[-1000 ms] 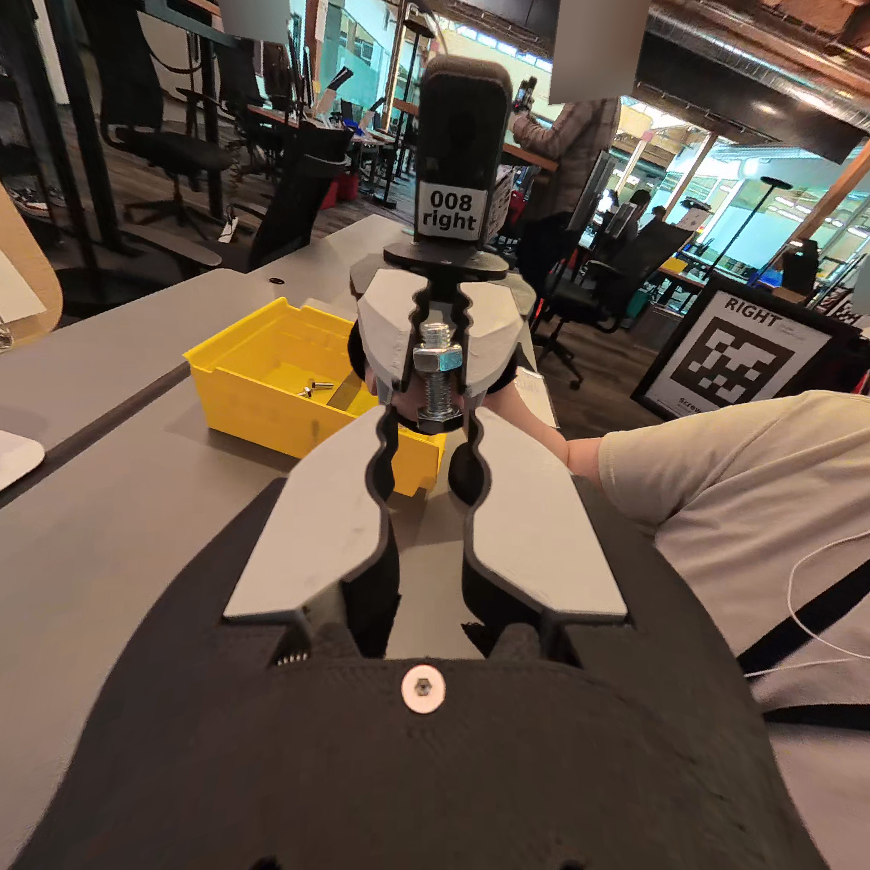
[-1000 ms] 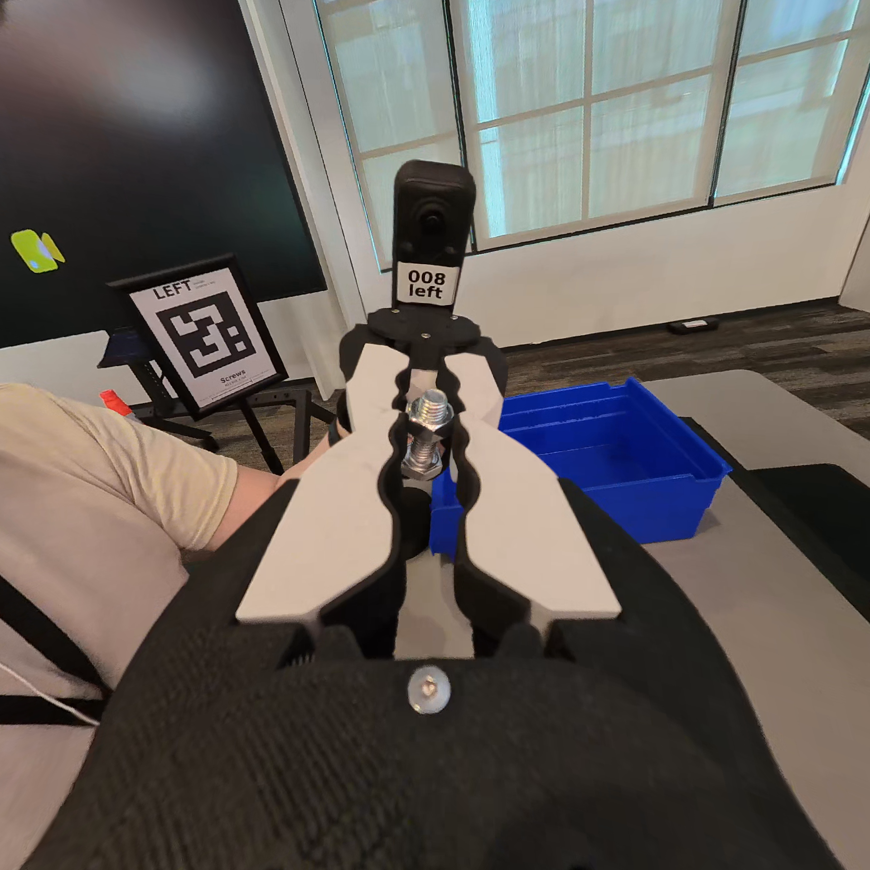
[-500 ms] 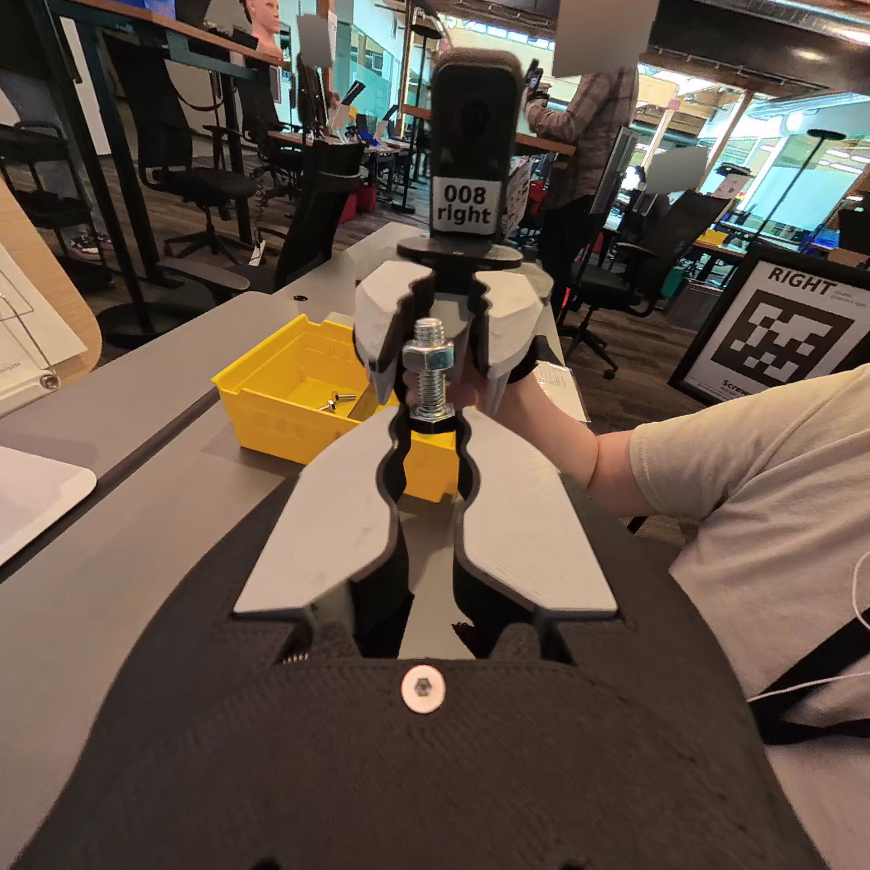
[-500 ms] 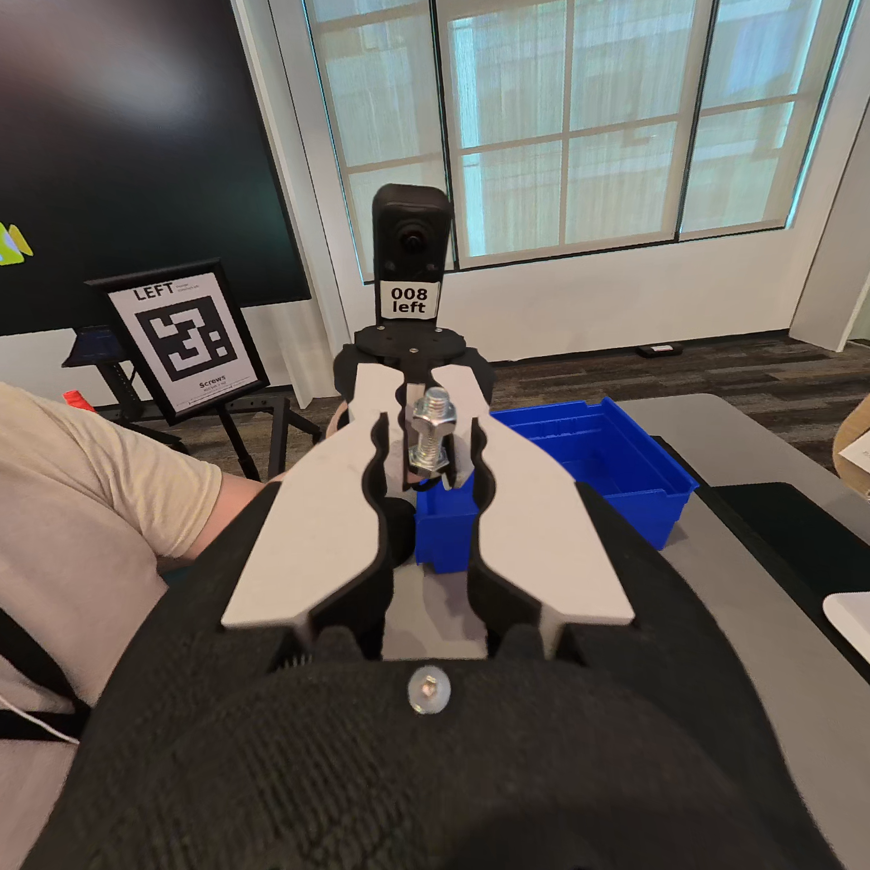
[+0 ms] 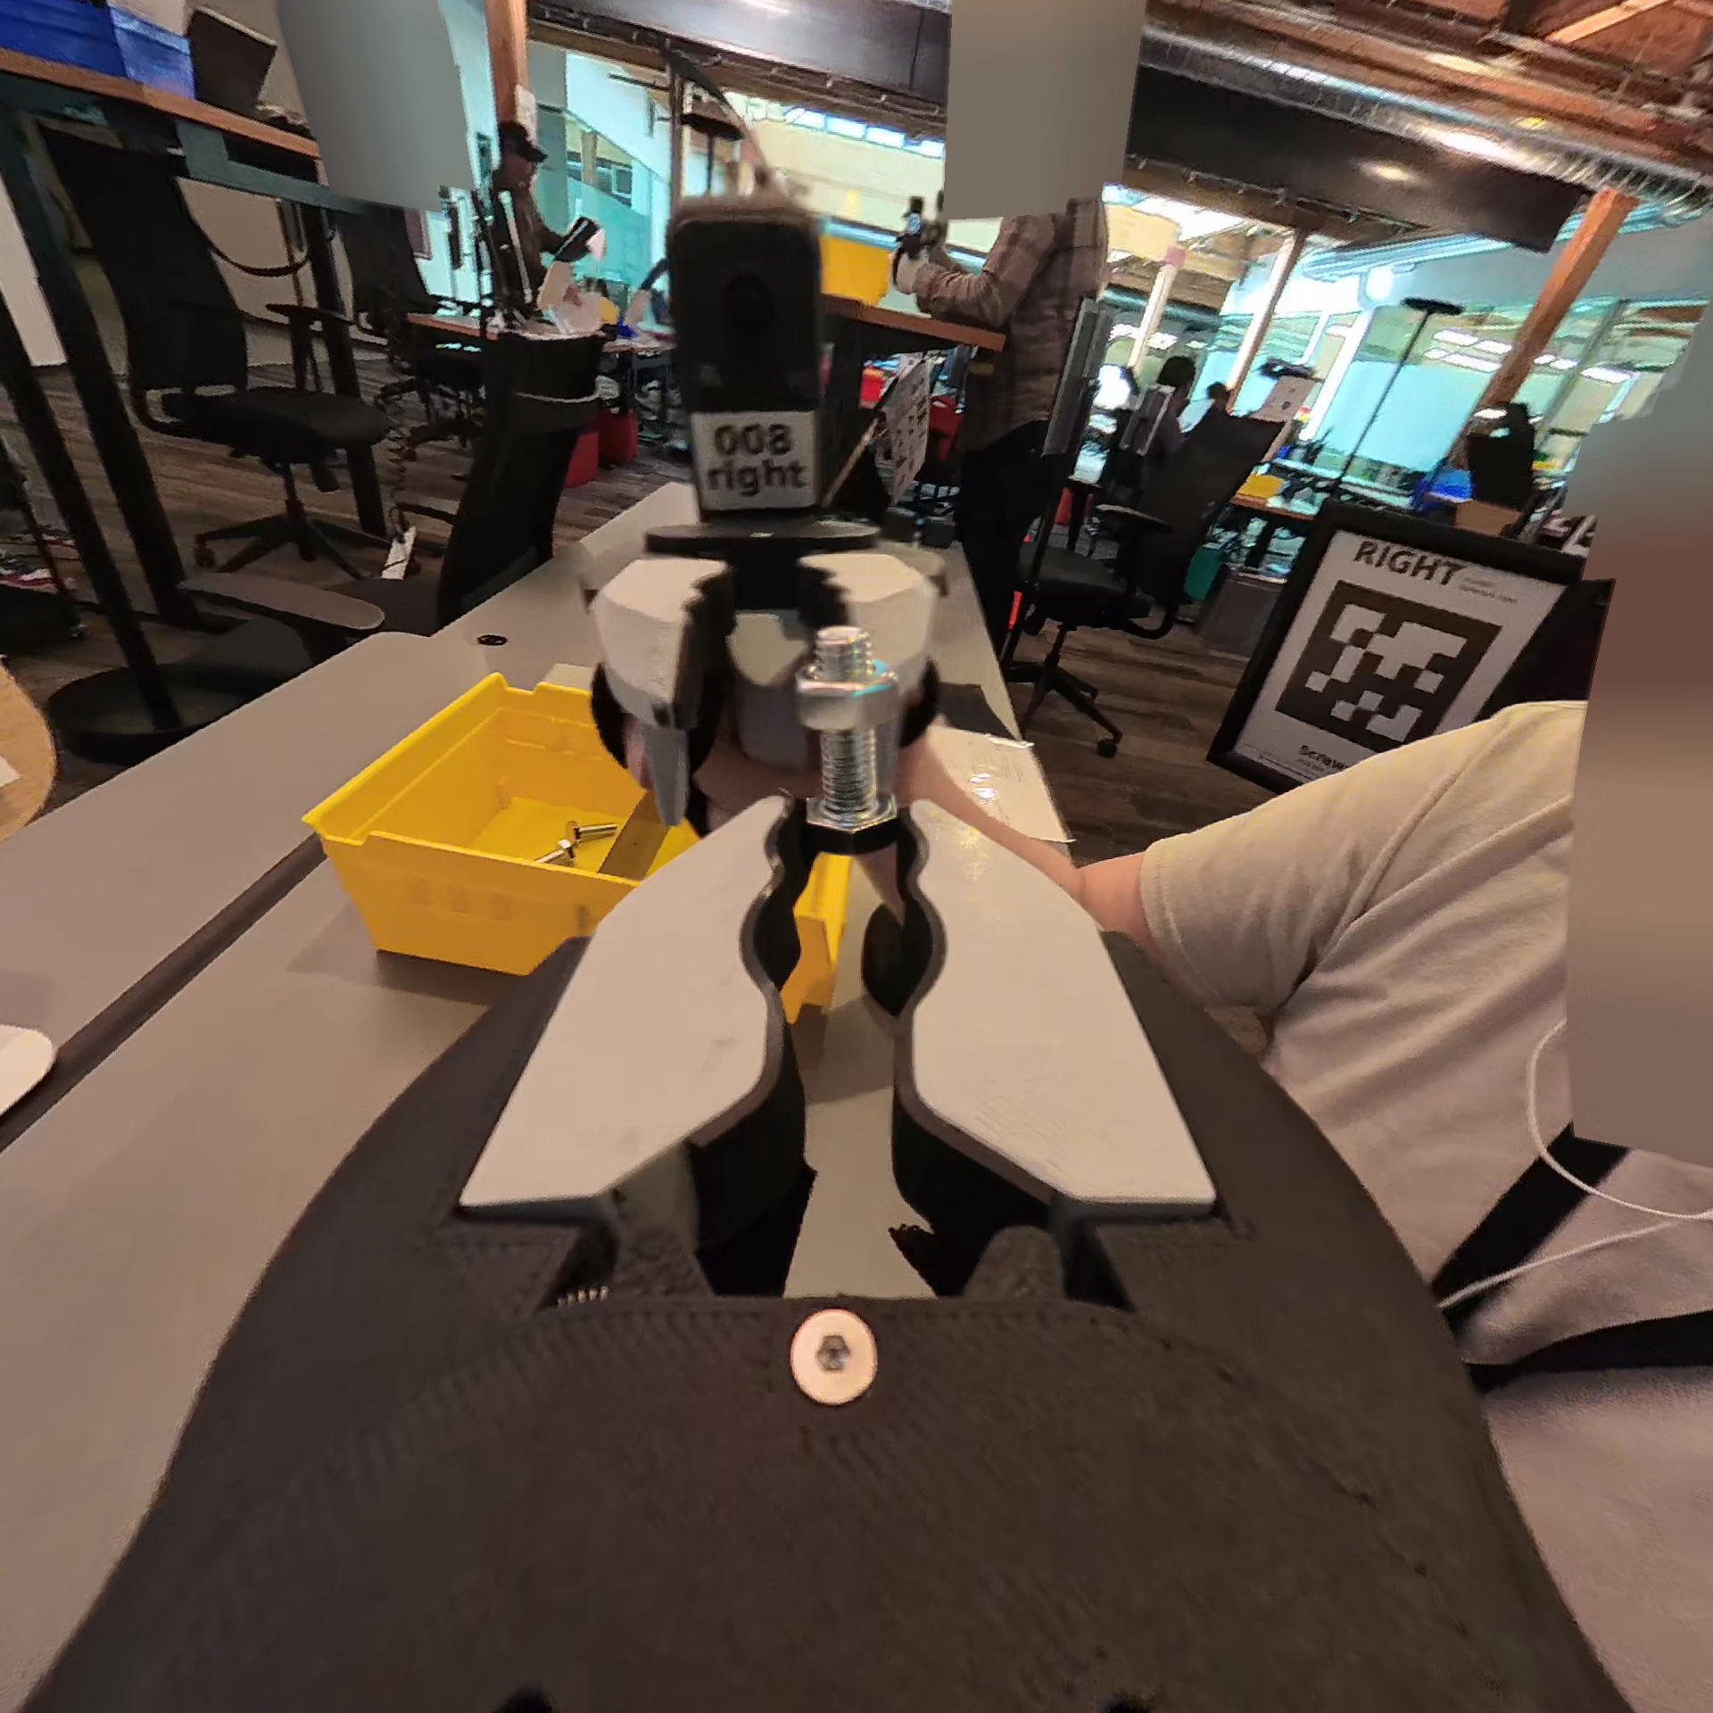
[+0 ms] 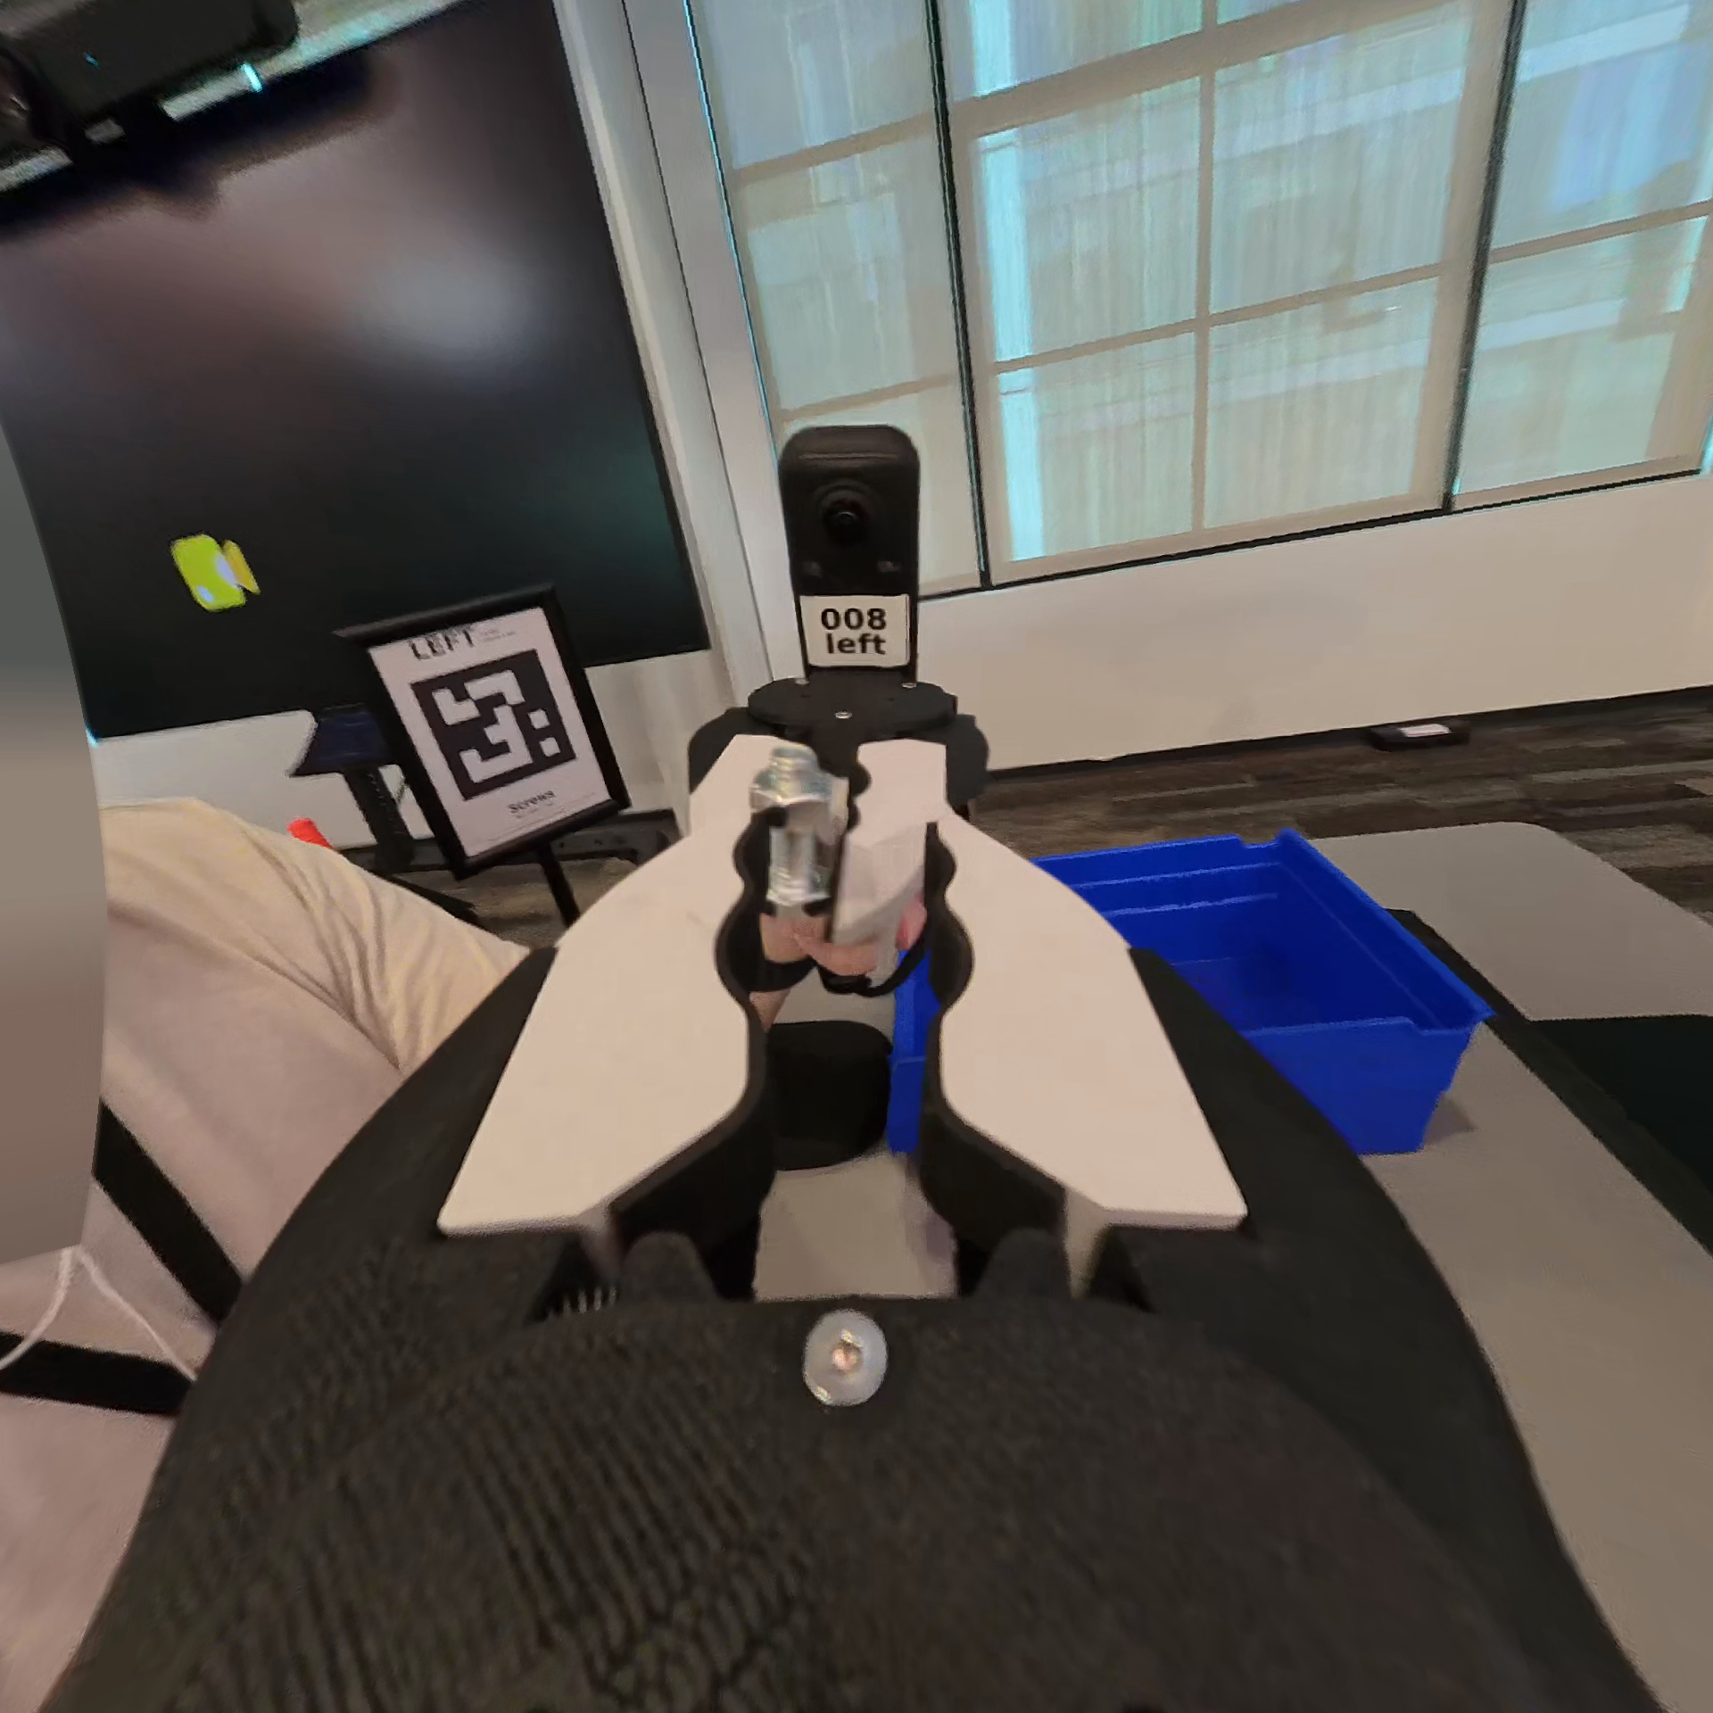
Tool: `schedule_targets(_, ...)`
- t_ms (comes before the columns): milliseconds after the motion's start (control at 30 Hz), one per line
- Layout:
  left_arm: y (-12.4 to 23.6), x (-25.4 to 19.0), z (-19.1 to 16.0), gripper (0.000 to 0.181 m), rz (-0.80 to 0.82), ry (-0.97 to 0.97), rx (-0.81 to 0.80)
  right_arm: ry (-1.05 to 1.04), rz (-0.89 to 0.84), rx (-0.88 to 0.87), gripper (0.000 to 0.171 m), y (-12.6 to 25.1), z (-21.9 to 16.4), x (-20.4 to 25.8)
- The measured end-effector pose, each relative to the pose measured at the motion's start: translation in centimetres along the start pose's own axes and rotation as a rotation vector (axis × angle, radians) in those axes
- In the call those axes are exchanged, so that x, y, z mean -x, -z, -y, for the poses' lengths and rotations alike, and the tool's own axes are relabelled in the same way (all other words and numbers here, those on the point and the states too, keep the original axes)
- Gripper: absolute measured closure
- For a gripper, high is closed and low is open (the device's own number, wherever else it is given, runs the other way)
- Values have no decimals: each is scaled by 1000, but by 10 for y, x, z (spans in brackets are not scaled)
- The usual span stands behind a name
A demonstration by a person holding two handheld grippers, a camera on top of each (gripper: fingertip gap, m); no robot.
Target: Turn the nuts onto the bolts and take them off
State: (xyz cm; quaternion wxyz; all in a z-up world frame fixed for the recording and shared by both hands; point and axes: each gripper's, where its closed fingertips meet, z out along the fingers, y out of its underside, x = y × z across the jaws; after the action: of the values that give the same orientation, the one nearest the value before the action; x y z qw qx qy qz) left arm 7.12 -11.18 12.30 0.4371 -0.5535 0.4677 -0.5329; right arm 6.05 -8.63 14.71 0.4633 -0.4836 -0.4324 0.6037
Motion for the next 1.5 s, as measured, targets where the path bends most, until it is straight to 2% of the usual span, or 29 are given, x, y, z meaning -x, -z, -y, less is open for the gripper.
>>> schedule_targets(33, 1, -4, 3, 164, -23, 6, -12, -26, -17, -16, 145, 5, 2, -6)
schedule_targets(100, 3, -3, 4, 164, -3, -3, -15, -61, -9, -42, 146, 9, 7, -8)
schedule_targets(167, 3, -3, 2, 164, 9, -20, 3, -60, 66, -52, 142, 3, 10, 10)
schedule_targets(233, 1, -6, 3, 163, -11, -14, -2, -25, 71, -32, 138, -7, 7, 20)
schedule_targets(367, -1, -13, 3, 164, -47, -9, -4, -24, 65, -21, 133, -5, 4, 13)
schedule_targets(467, 2, -20, 8, 164, -84, 3, -27, -98, 38, -85, 143, 9, 12, -3)
schedule_targets(567, 0, -16, 5, 164, -45, -17, -2, -55, 130, -68, 135, 0, 14, 24)
schedule_targets(633, -2, -17, 4, 164, -58, -7, -2, 13, 120, -33, 133, -11, 9, 36)
schedule_targets(733, -5, -22, 2, 164, -90, -7, 5, 29, 71, -13, 134, -12, 5, 27)
schedule_targets(767, -5, -22, 3, 164, -90, 0, 1, 2, 86, -34, 130, -7, 7, 22)
schedule_targets(833, -2, -26, 7, 164, -120, 11, -17, -65, 58, -98, 144, 6, 16, 6)
schedule_targets(867, -1, -30, 9, 164, -142, 17, -26, -70, 58, -120, 144, 10, 19, 4)
schedule_targets(1067, -5, -28, 5, 164, -111, -5, 2, 62, 128, -50, 134, -14, 13, 45)
schedule_targets(1200, -7, -29, 3, 164, -113, 0, 9, -17, 121, -69, 128, -6, 12, 26)
schedule_targets(1233, -6, -31, 4, 164, -128, -1, 3, -57, 102, -87, 136, 0, 14, 16)
schedule_targets(1300, -3, -37, 8, 164, -162, 13, -20, -59, 86, -105, 138, 5, 16, 10)
schedule_targets(1433, -5, -30, 3, 164, -108, -15, 16, 4, 163, -76, 131, -8, 15, 40)
schedule_targets(1500, -7, -32, 2, 164, -123, -5, 18, 12, 165, -53, 133, -15, 11, 45)
